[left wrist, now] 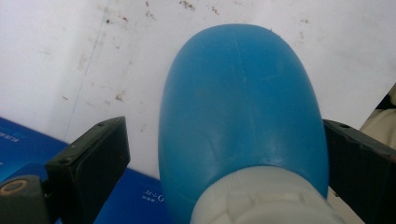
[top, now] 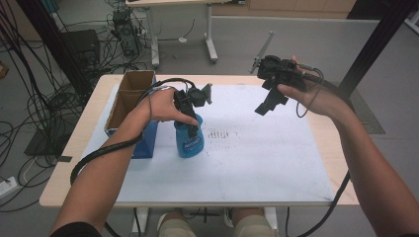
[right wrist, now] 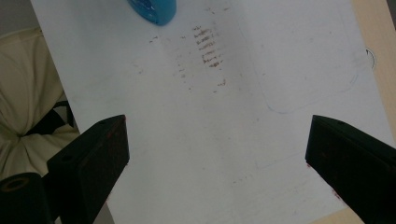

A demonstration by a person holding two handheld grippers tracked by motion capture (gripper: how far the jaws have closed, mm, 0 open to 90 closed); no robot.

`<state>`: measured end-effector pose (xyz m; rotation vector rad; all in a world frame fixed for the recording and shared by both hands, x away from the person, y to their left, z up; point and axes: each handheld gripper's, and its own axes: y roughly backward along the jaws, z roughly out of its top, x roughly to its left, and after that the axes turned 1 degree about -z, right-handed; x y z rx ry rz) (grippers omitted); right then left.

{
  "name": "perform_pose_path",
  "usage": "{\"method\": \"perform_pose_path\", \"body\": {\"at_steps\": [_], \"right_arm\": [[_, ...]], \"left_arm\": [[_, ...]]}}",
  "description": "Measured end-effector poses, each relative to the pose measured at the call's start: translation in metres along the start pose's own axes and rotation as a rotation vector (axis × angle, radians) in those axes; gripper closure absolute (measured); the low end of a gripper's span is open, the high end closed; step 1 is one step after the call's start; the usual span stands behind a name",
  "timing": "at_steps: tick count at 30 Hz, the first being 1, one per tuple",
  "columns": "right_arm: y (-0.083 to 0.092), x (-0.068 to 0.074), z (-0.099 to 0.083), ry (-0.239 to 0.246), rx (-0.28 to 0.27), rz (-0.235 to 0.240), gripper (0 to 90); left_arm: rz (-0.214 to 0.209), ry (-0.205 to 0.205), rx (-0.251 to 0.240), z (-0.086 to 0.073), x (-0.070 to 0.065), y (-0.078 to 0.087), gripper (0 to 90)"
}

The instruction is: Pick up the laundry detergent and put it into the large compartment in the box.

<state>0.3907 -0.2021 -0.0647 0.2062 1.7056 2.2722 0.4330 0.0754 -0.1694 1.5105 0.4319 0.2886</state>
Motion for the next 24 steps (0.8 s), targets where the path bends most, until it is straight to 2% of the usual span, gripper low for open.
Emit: {"method": "perform_pose_path", "body": {"at_steps": [24], "right_arm": [[-0.0018,-0.0001,0.0022,-0.002,0.013,0.004,6.1]], "left_arm": [[0.001,0.0,-0.007,-0.0002,0.0004,0.002,6.1]]}}
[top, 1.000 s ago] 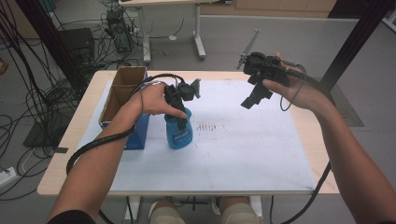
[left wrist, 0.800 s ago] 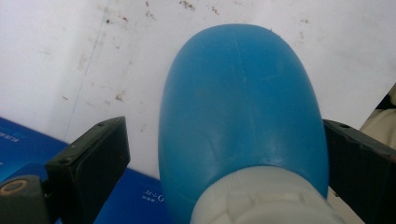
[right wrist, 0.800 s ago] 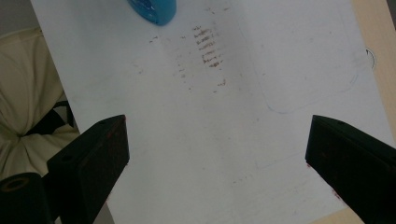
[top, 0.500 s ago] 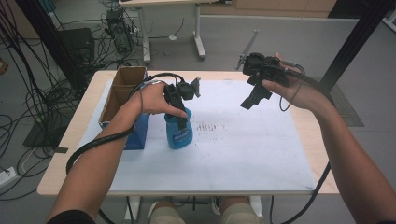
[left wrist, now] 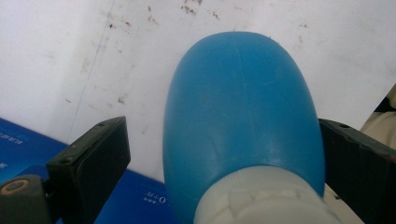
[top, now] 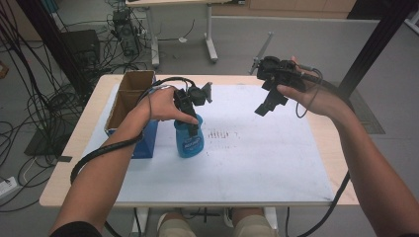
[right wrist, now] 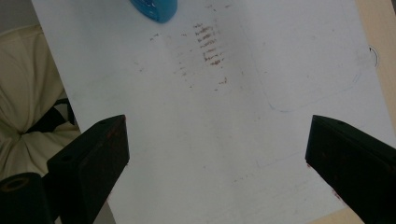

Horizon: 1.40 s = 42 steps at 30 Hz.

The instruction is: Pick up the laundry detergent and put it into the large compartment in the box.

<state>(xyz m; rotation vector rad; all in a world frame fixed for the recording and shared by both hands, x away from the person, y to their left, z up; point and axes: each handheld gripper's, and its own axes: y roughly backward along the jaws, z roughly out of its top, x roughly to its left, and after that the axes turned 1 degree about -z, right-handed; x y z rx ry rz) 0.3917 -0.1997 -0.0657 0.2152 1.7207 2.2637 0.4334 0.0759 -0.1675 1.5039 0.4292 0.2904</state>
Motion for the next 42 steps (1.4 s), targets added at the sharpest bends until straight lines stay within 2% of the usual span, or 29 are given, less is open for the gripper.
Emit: {"method": "perform_pose_path", "body": {"at_steps": [18,42], "right_arm": [[-0.0018,-0.0003,-0.0003,-0.002,0.002,0.003,6.2],[-0.0022,0.0009,0.0016,-0.001,0.005,0.002,6.2]], "left_arm": [[0.002,0.012,-0.006,-0.0027,-0.0006,-0.0004,6.5],[0.006,0.008,-0.007,-0.0041,-0.0015,0.0007,6.5]]}}
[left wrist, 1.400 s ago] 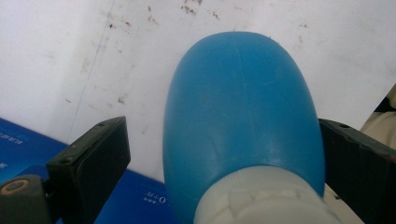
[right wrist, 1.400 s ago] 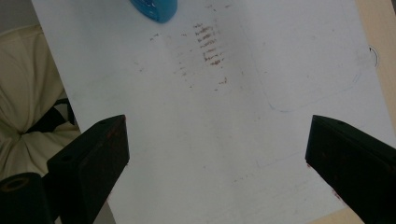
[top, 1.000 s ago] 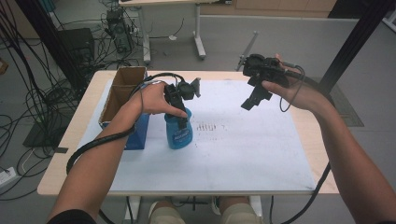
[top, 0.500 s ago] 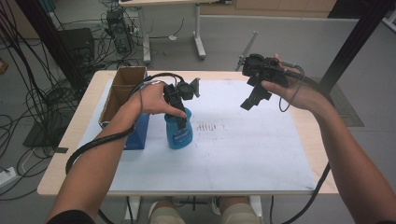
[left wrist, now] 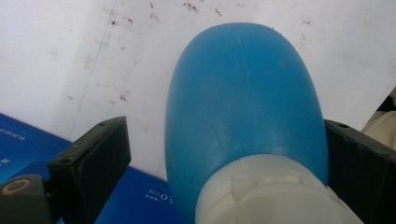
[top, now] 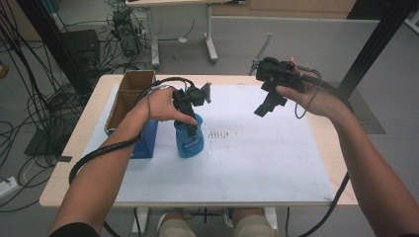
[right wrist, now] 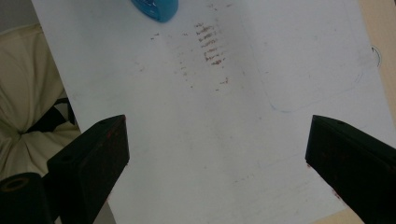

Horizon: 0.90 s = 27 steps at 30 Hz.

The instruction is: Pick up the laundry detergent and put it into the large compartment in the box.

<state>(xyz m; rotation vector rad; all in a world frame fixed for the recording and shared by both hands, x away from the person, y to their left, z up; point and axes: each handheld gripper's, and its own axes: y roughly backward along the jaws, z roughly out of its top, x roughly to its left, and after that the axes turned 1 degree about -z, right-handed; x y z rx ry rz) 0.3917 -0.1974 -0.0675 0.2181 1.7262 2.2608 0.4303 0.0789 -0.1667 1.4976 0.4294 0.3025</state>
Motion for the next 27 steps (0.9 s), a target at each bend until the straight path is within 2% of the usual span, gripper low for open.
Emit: {"method": "perform_pose_path", "body": {"at_steps": [27], "right_arm": [[-0.0006,0.0003,0.0019,0.001,0.006,-0.001,6.1]], "left_arm": [[0.005,-0.002,-0.002,-0.0013,-0.0005,-0.0019,7.3]]}}
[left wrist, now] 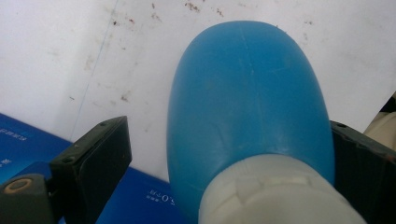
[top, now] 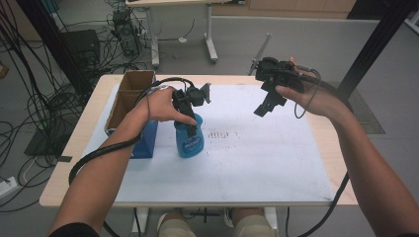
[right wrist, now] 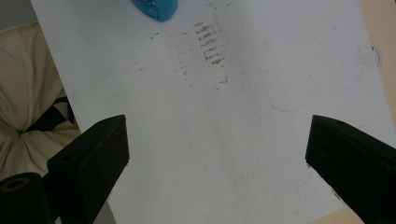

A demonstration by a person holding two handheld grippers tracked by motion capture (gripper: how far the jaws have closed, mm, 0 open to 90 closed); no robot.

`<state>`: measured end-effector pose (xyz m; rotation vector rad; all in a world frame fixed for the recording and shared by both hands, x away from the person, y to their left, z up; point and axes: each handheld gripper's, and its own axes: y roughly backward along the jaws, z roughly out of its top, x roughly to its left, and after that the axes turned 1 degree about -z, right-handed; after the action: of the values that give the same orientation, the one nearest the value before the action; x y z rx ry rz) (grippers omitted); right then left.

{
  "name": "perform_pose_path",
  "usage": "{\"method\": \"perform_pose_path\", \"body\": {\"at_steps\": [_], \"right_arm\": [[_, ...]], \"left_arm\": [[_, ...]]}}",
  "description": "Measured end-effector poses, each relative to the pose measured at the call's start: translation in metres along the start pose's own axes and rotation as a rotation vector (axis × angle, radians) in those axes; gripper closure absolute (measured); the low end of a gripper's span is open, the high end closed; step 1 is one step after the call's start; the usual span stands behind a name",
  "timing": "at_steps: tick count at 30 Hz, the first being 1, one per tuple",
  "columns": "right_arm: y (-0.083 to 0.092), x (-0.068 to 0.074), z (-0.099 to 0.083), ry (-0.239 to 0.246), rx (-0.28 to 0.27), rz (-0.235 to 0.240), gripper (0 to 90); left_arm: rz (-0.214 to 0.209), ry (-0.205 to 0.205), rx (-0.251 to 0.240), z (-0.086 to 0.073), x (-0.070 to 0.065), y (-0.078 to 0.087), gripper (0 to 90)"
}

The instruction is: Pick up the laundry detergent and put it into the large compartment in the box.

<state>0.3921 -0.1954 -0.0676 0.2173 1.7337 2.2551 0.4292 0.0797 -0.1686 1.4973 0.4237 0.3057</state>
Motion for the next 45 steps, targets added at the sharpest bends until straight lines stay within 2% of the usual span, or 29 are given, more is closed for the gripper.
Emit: {"method": "perform_pose_path", "body": {"at_steps": [17,28,38,45], "right_arm": [[-0.001,-0.0012,-0.0011,-0.004,0.003,-0.001,6.2],[-0.0025,-0.0014,-0.0008,-0.005,0.008,-0.004,6.2],[-0.0047,-0.0012,0.0001,-0.001,0.01,-0.003,6.2],[-0.0046,-0.0002,0.0002,0.0,0.008,-0.004,6.1]], "left_arm": [[0.018,-0.004,-0.002,0.0012,-0.0028,-0.001,11.1],[0.035,-0.022,-0.001,0.0017,-0.0054,-0.0006,18.0],[0.013,-0.022,-0.012,-0.0002,-0.0041,-0.001,25.6],[-0.005,-0.036,-0.01,0.0003,-0.0042,0.0007,36.0]]}}
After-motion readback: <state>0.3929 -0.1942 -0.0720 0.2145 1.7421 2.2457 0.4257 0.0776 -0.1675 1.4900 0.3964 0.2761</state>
